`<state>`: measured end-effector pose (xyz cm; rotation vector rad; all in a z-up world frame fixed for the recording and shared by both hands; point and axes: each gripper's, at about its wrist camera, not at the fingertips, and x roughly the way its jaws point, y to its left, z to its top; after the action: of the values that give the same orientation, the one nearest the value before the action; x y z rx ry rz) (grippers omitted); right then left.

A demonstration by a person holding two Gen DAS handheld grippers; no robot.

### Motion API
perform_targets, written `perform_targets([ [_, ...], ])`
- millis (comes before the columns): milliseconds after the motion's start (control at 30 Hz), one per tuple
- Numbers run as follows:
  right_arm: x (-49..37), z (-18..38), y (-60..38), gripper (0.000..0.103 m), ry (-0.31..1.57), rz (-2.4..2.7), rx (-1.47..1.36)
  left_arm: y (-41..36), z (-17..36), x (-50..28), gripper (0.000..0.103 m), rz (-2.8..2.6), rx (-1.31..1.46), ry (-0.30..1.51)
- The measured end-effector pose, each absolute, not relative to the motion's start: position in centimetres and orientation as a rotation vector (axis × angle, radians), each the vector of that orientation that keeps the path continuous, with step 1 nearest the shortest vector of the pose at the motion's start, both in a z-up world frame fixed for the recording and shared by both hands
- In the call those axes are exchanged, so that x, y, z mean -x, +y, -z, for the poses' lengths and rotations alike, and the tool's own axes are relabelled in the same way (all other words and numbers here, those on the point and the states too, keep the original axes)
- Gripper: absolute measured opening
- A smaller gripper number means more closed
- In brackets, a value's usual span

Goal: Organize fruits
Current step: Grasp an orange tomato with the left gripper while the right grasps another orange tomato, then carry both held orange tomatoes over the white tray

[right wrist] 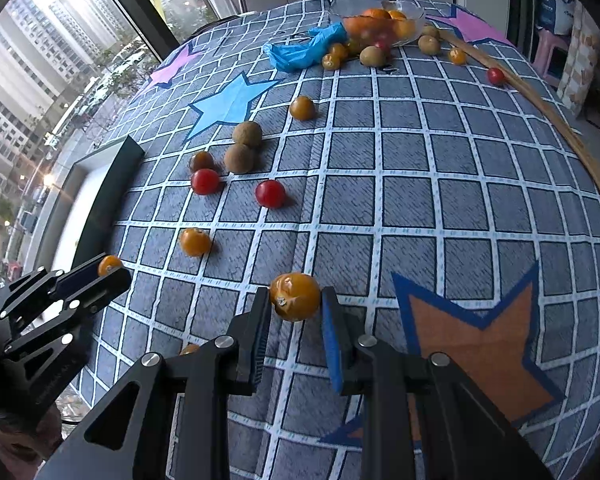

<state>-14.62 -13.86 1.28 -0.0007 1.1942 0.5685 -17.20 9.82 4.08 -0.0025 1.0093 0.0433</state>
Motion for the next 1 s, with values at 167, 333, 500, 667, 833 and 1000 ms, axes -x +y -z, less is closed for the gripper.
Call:
perform_targets([
  [167,15.5,-2.5,-13.0,0.027,1.181,-0.582,0.019,11.0,-4.8,19.0,0.023,-0.061,0.024,0.995],
  [333,16.7,-3.9,-10.7,0.027,1.159,-0.620,0.062,12.7,-5.5,20.7,0.023,-0.088,0.041,0.974],
  [500,18.0,-5.3,-8.1,0.027,1.137,-0.663,0.102,15.4,-6.3,22.5,0.023,-0.135,0.070,0.947],
  [667,19.6,-6.6,-4.3,0.027,1.117,-0.728,0.152,18.8,-6.8,24.3,0.023,-0.202,0.100,0.928],
  [833,21.3,-7.3,-0.8,0.027,1.108,-0.789,0.200,21.9,-6.4,25.9,0.023,-0.264,0.125,0.931],
  [1000,22.6,-7.2,2.9,0.027,1.117,-0.849,0.240,24.8,-5.5,27.4,0.023,-0.326,0.147,0.943],
])
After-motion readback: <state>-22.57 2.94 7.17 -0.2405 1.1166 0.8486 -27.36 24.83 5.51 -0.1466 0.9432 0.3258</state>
